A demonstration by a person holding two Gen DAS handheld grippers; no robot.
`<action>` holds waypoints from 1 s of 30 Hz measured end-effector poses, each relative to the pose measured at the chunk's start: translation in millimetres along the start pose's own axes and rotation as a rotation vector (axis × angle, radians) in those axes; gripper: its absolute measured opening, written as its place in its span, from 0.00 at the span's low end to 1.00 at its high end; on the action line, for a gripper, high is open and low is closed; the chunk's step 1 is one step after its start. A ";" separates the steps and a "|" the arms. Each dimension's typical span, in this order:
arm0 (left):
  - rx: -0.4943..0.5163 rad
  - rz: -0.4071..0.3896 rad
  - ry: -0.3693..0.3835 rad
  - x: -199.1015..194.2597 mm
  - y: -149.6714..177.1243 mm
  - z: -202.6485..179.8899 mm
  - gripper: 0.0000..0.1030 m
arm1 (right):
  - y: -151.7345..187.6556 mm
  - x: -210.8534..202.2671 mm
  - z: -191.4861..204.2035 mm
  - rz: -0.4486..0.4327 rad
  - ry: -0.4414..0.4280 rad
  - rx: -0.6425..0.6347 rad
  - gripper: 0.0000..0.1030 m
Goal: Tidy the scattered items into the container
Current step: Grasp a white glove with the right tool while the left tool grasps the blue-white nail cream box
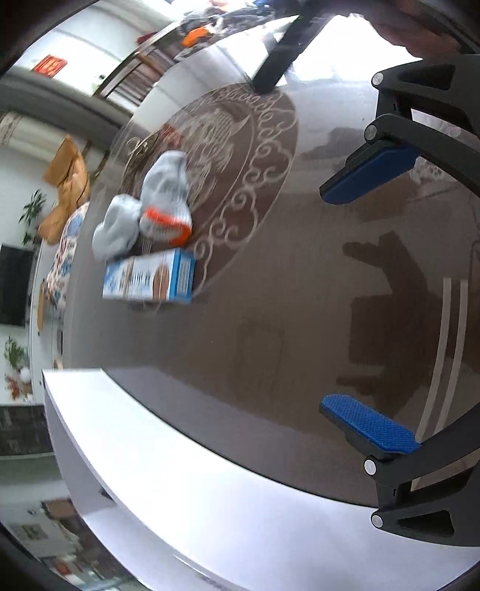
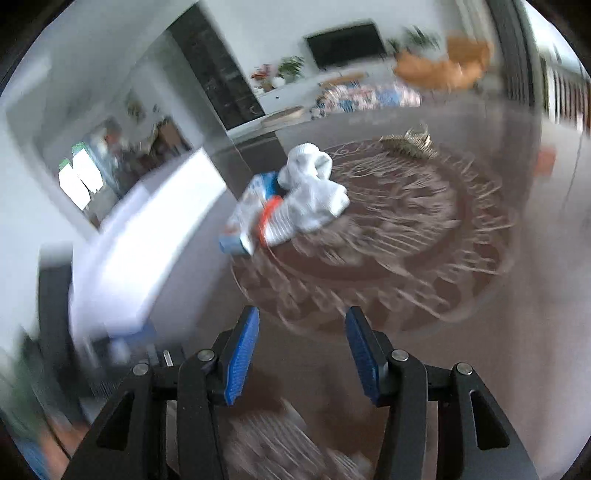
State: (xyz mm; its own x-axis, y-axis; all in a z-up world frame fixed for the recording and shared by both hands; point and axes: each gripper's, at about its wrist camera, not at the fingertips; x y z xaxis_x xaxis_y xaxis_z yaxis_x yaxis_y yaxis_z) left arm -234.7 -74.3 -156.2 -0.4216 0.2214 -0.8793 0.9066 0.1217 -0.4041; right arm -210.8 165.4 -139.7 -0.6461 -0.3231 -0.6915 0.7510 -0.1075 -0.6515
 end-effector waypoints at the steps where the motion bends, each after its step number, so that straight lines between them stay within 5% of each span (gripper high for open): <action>1: -0.017 0.007 0.007 0.0 0.6 6.5 1.00 | -12.1 11.3 -6.4 -0.001 -0.037 0.080 0.50; 7: -0.069 0.031 0.027 5.8 0.3 33.9 1.00 | -53.9 62.3 -28.7 0.022 -0.024 0.311 0.50; 14: -0.096 0.035 0.050 6.0 -2.1 47.0 1.00 | -70.3 99.5 -32.0 0.050 0.026 0.416 0.50; 18: -0.095 0.042 0.043 8.3 -7.0 47.7 1.00 | -76.9 115.1 -25.8 0.039 0.071 0.363 0.49; 22: -0.085 0.041 0.036 8.9 -13.0 46.2 1.00 | -76.3 117.6 -25.7 0.050 0.046 0.285 0.27; 30: -0.052 0.010 0.067 10.6 -56.9 18.0 1.00 | -64.4 44.5 -15.5 -0.064 0.050 0.079 0.24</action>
State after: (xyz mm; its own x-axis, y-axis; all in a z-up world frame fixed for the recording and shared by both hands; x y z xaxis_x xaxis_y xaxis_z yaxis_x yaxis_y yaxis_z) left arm -290.5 -96.4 -147.1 -0.4144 0.2864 -0.8639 0.9093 0.1691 -0.3802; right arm -290.0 172.5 -133.4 -0.6974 -0.2663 -0.6654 0.7153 -0.2003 -0.6695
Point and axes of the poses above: each gripper's, at about its wrist camera, not at the fingertips, and x roughly the way its jaws point, z to its left, y to its underside, and after that the axes turned 14 degrees about -x, right-handed
